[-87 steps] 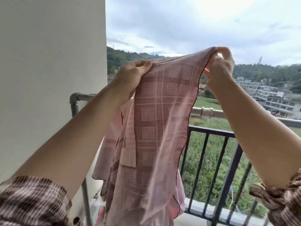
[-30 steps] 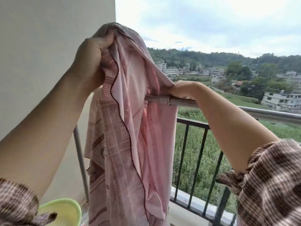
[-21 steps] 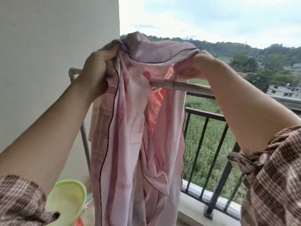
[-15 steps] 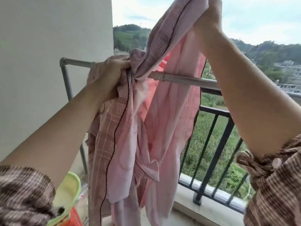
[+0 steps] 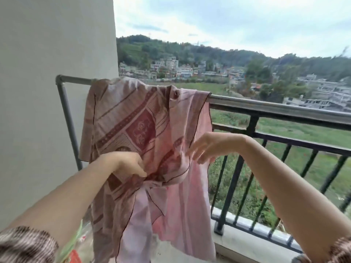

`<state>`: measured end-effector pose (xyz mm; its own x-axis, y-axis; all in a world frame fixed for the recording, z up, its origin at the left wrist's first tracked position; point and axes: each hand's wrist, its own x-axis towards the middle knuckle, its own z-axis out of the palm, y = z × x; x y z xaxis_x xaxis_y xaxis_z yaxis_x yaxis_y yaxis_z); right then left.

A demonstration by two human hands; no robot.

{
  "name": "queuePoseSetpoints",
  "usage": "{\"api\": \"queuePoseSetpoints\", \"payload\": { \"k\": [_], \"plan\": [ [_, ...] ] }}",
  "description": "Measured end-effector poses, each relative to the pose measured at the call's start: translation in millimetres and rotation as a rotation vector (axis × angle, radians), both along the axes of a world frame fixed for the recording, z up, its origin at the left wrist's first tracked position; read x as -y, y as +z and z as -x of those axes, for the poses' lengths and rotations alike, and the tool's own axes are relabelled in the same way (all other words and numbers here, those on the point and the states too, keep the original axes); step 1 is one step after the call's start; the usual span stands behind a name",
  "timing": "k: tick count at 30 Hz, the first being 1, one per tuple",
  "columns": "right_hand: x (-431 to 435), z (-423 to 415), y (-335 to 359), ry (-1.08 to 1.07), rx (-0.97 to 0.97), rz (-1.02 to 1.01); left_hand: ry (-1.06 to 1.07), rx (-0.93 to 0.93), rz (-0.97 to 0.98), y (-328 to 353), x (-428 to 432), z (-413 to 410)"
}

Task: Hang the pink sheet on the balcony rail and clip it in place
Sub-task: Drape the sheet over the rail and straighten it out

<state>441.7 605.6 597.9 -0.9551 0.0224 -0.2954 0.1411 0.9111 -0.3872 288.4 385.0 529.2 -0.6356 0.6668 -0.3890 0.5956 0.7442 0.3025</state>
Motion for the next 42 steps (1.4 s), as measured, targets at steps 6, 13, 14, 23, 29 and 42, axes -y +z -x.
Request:
{"api": "queuePoseSetpoints", "payload": {
  "k": [6,13,14,23,29,42],
  "plan": [
    [-17.0,29.3,26.7,-0.682,-0.836,0.194,0.085,-0.203,-0.607,37.6,-55.3,-12.1],
    [-10.6,57.7,35.2,-0.654,-0.858,0.760,0.278,-0.374,-0.644,24.8,-119.5,-27.0],
    [-12.7,58.4,39.2,-0.657,-0.872,0.852,0.251,-0.392,-0.704,23.7,-120.6,-24.1],
    [-29.9,80.8,81.5,-0.750,-0.675,0.805,-0.241,0.272,-1.125,87.2,-72.5,-28.1],
    [-51.8,65.4,107.9,-0.895,-1.024,0.760,-0.348,0.222,-1.077,113.8,-88.5,-41.8],
    [-154.7,-136.2,100.9,-0.959,-1.484,0.499,-0.772,0.433,-0.705,79.2,-237.2,-216.1]
  ]
}}
